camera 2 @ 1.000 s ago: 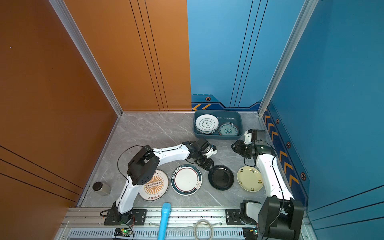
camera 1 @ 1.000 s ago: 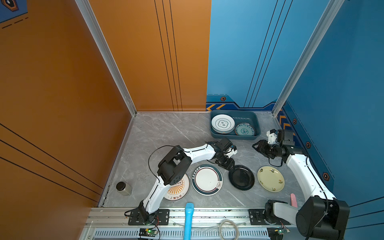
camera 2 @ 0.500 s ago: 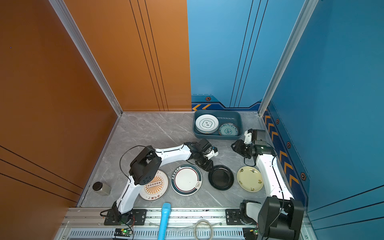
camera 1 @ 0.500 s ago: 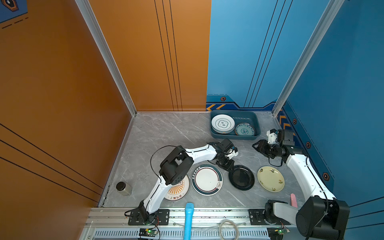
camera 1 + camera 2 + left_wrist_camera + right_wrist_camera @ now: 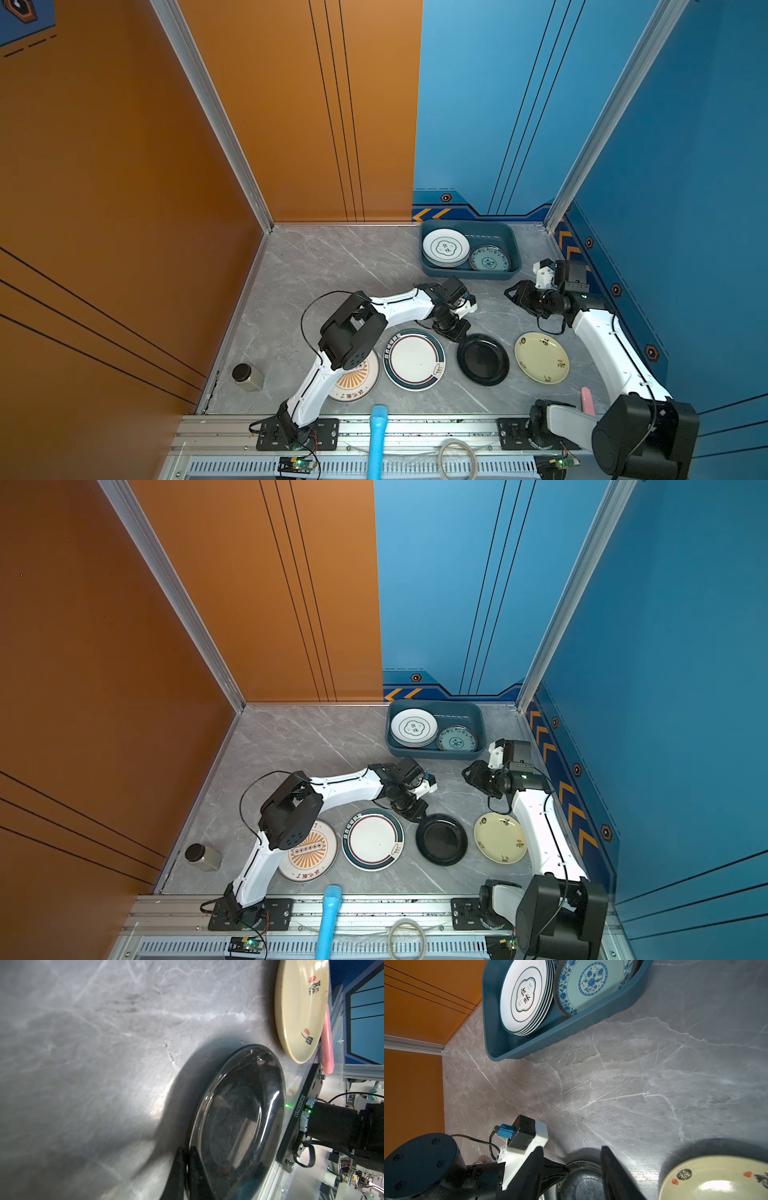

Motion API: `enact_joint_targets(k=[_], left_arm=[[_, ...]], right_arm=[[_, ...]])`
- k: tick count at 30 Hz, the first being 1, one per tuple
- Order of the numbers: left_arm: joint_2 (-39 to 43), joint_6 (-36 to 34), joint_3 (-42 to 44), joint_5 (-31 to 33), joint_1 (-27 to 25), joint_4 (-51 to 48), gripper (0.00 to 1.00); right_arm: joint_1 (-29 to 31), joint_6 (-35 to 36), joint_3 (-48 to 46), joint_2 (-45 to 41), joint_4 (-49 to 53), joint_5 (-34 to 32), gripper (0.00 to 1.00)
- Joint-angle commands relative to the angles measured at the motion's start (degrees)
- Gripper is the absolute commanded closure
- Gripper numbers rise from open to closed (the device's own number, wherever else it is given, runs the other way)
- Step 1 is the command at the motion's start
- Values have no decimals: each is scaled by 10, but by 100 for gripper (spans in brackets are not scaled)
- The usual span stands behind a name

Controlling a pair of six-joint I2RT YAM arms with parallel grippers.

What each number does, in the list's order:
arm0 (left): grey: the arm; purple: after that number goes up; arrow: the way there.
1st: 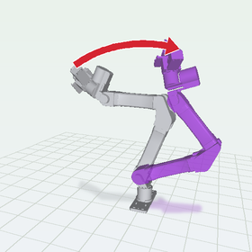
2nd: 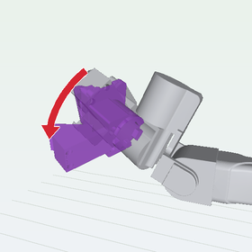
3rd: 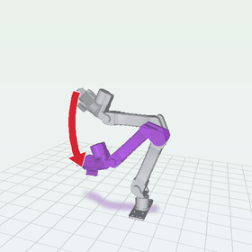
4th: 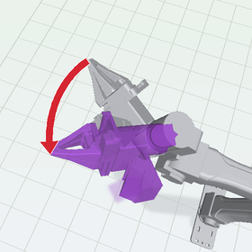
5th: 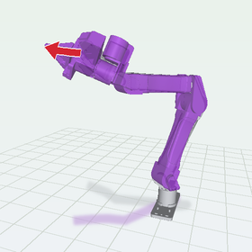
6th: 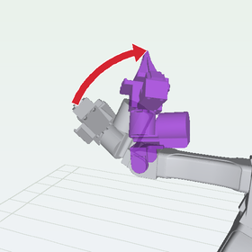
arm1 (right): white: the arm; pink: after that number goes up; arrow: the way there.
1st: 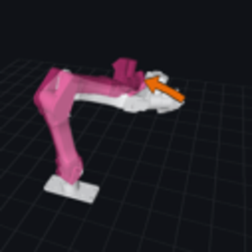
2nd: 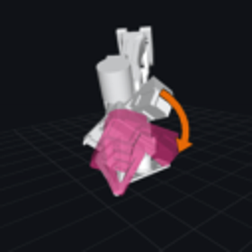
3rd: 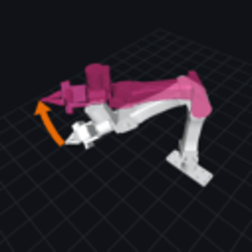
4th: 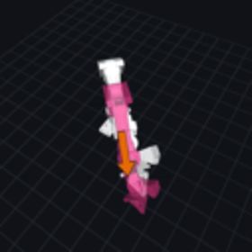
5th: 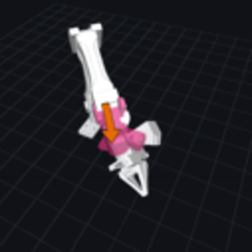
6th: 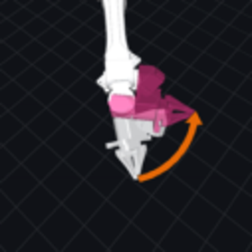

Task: Place the plates into the plastic bin on the countertop
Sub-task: 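Grasp the rim of the black plate with the left gripper, then drag the black plate toward the bin with the left gripper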

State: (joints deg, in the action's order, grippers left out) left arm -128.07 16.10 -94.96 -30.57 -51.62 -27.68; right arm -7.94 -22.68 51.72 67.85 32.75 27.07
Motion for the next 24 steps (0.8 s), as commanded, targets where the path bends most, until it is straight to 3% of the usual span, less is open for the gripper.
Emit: enact_joint_targets(k=[1, 7, 15, 24], left_arm=[[28, -2, 15, 16, 16, -25, 100], [93, 21, 58, 1, 61, -1, 100], [197, 81, 168, -42, 143, 82, 100], [275, 139, 255, -54, 235, 146, 100]], right_arm=[[-2, 10, -10, -15, -2, 18, 52], [-3, 21, -20, -13, -14, 67, 47], [-4, -10, -46, 3, -86, 172, 30], [45, -33, -50, 63, -147, 244, 28]])
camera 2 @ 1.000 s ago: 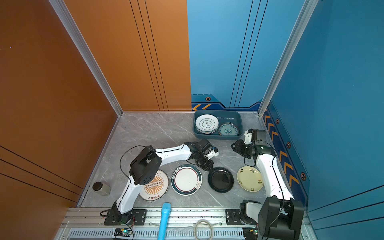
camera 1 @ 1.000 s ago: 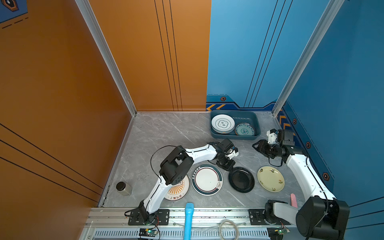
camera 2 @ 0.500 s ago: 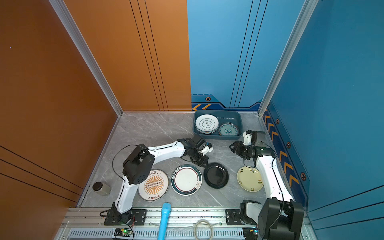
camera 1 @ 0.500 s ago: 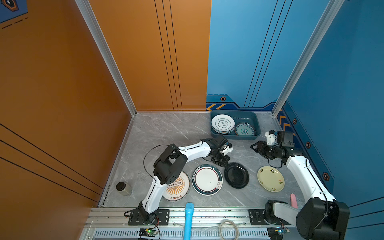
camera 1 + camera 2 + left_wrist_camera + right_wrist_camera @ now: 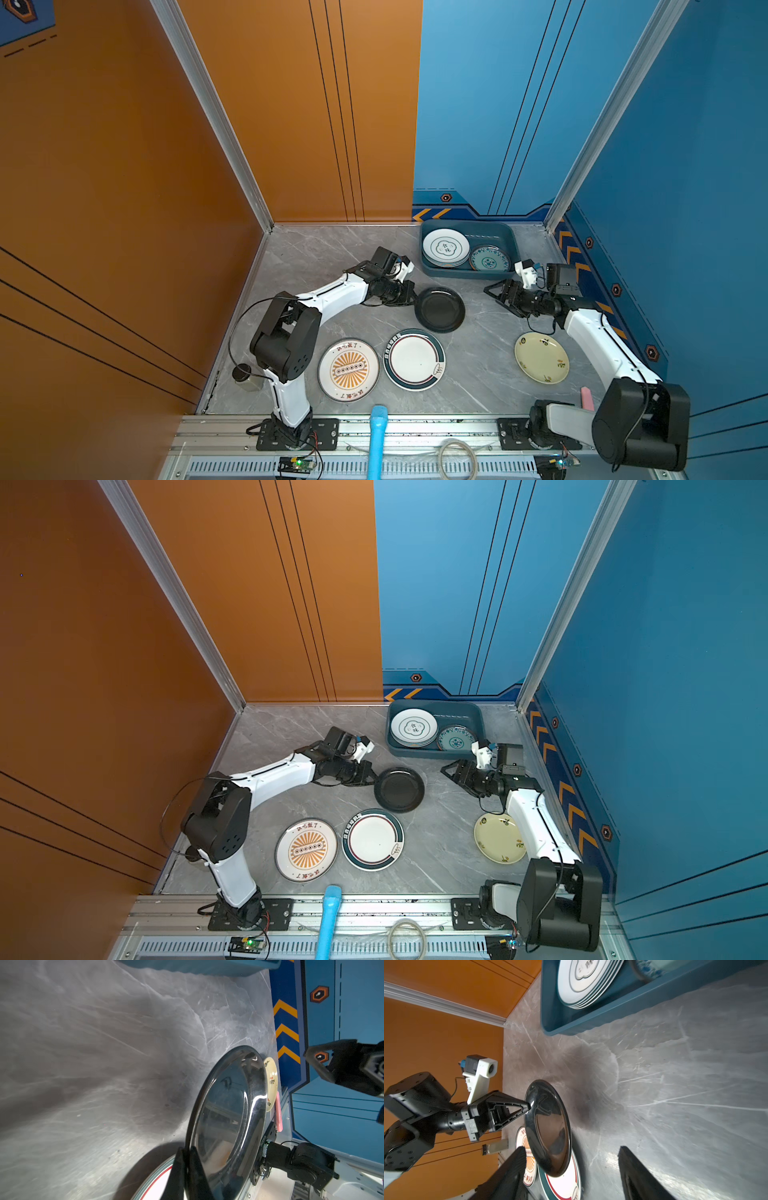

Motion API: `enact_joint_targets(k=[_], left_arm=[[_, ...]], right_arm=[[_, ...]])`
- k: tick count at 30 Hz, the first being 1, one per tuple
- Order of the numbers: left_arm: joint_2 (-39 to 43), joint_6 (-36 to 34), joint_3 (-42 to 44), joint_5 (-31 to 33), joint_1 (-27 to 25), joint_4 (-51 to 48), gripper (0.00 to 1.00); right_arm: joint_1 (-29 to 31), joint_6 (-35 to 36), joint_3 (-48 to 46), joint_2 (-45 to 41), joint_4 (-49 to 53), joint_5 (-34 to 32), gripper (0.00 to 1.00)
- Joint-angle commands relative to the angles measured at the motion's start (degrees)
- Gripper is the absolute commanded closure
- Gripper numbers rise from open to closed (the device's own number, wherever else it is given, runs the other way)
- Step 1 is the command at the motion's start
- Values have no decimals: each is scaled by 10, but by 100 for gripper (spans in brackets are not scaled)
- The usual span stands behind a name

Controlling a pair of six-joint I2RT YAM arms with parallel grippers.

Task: Place the plates into the plastic bin on the countertop
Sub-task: 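Drag the black plate toward the bin with the left gripper, then lift the black plate upright with left gripper while right gripper grasps its rim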

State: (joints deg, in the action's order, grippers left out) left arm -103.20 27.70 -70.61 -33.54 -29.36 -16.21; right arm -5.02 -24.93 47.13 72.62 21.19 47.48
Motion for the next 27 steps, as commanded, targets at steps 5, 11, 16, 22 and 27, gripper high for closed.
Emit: enact_joint_targets(k=[5, 11, 16, 22, 27], left_arm=[[46, 28, 16, -35, 31, 33, 100], [52, 30, 8, -38, 36, 29, 100], [53, 30, 10, -39, 37, 29, 100], [54, 29, 12, -42, 38, 29, 100], [55, 25, 13, -40, 44, 23, 100]], right_arm=[[58, -21, 10, 46, -42, 28, 29], [115, -62, 22, 86, -98, 12, 34], [157, -96, 34, 123, -150, 1, 43], [190, -129, 50, 158, -195, -5, 62], [208, -137, 60, 170, -204, -7, 75]])
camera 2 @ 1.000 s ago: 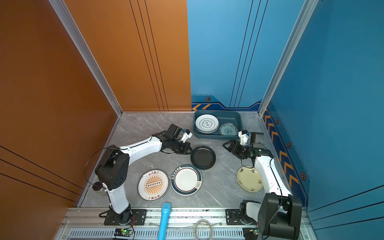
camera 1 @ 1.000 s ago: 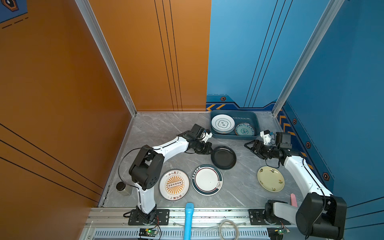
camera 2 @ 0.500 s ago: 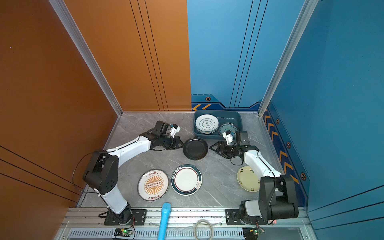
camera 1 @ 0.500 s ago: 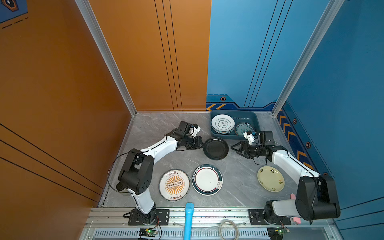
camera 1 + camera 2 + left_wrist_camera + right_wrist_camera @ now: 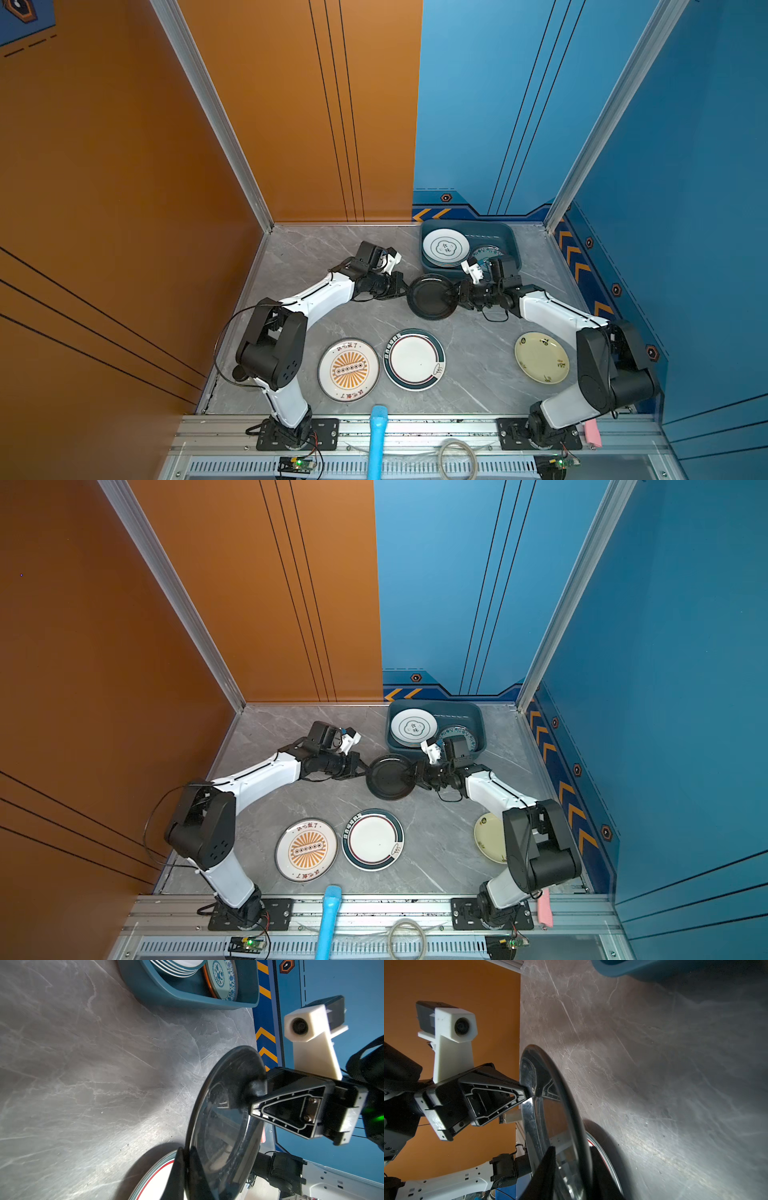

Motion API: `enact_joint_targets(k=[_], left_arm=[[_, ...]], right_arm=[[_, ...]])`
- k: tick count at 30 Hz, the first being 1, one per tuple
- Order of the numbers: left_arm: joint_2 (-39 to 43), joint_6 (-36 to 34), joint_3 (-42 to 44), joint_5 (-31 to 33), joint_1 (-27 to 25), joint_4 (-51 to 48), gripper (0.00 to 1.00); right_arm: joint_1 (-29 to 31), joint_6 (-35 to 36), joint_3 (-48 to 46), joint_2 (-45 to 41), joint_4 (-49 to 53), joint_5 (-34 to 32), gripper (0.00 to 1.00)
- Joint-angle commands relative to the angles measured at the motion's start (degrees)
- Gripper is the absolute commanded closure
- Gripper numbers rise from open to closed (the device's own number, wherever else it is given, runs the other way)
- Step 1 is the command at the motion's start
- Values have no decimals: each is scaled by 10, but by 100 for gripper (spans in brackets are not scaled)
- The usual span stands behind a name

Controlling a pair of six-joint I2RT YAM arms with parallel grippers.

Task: Place the plates into the plastic bin on the countertop
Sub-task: 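Lift the black plate upright with left gripper while right gripper grasps its rim, then carry the black plate into the bin with right gripper while left gripper withdraws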

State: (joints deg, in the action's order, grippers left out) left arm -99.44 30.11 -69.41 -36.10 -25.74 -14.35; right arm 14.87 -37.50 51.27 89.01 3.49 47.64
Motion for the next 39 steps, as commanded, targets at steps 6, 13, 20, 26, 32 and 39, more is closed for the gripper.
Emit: enact_joint_targets(k=[6, 13, 20, 26, 32, 39], left_arm=[[21, -4, 7, -11, 14, 0, 100], [33, -7, 13, -7, 21, -3, 95], [52, -13, 32, 10, 27, -5, 64], [86, -25, 59, 28, 36, -8, 8], [155, -32, 109, 60, 64, -7, 2], [239, -23, 198, 66, 131, 4, 2]], right_arm=[[17, -12, 28, 14, -22, -8, 89], [24, -6, 41, 13, -4, -10, 100], [24, 21, 83, 6, 64, -28, 100], [-3, 67, 161, 7, 169, -67, 100], [-82, 87, 262, 43, 242, -118, 100], [-166, 82, 374, 127, 280, -195, 100]])
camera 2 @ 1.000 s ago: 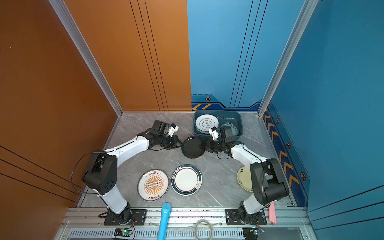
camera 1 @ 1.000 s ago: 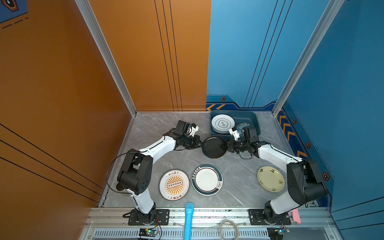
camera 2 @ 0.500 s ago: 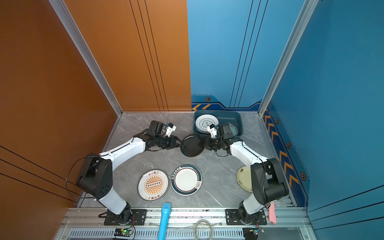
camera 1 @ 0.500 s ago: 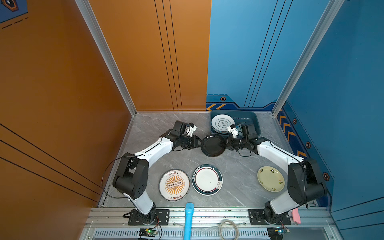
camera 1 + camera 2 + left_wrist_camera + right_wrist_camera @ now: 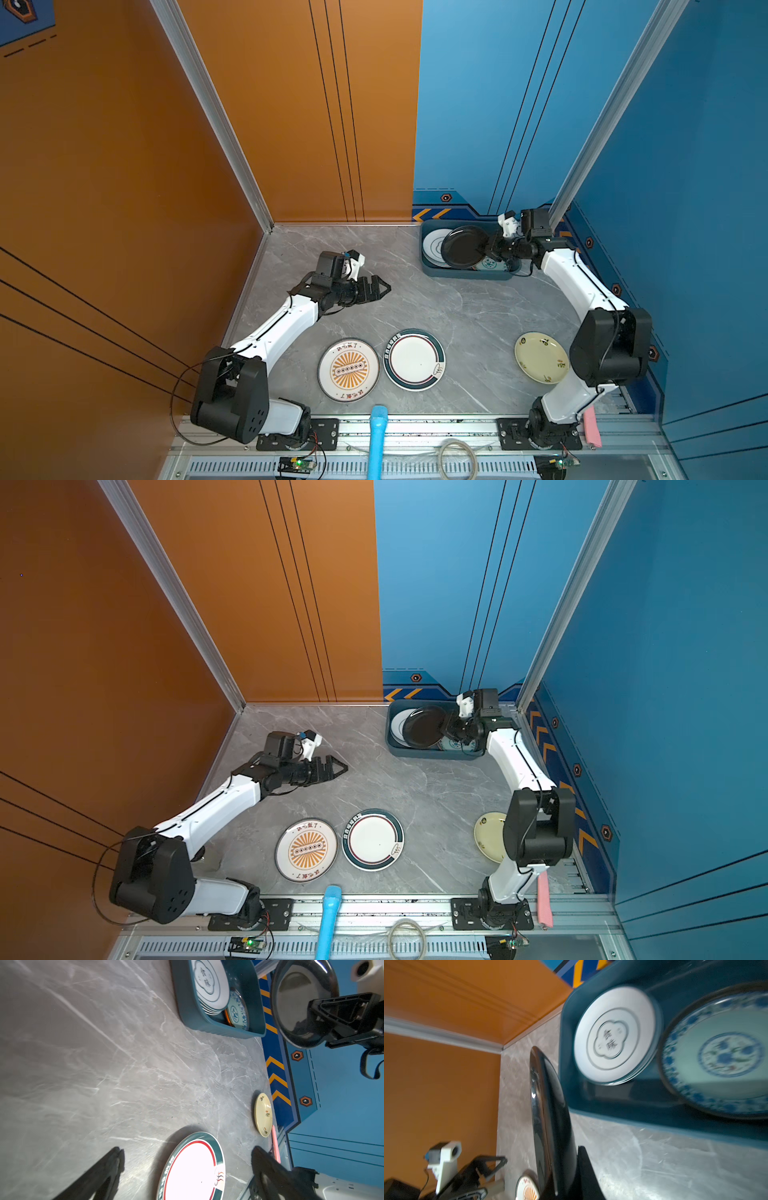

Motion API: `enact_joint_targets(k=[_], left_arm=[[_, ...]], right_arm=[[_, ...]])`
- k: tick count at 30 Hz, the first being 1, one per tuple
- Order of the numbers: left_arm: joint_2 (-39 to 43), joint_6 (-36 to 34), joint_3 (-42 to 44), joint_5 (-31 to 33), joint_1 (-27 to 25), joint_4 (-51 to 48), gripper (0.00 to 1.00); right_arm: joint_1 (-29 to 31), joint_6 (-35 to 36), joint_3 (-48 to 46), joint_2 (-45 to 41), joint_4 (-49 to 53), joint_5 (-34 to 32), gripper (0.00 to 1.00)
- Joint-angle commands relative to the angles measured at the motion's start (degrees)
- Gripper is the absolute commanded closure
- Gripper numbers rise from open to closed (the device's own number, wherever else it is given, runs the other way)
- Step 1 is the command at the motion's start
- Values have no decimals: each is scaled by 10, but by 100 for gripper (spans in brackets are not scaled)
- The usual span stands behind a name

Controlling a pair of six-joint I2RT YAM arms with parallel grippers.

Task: Place the plates into the plastic bin on the countertop
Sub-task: 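Carry the black plate into the bin with right gripper while left gripper withdraws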

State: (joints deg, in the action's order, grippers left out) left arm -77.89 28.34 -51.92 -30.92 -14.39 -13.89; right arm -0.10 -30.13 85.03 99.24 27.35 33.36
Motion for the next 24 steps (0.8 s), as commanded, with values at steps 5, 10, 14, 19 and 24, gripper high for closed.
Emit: enact_joint_targets(k=[5, 10, 14, 19, 24], left_arm=[[63, -14, 57, 24, 46, -18, 2], [87, -9, 79, 29, 58, -12, 2], [90, -10, 81, 28, 61, -13, 2], [83, -9, 80, 26, 63, -6, 2], [74, -7, 79, 21, 63, -1, 2]], right_arm=[[-37, 23, 129, 105, 90, -113, 100], [-49, 25, 195, 159, 114, -153, 100], [-56, 31, 217, 184, 127, -173, 100], [-64, 38, 215, 192, 136, -185, 100], [-66, 45, 206, 229, 136, -184, 100]])
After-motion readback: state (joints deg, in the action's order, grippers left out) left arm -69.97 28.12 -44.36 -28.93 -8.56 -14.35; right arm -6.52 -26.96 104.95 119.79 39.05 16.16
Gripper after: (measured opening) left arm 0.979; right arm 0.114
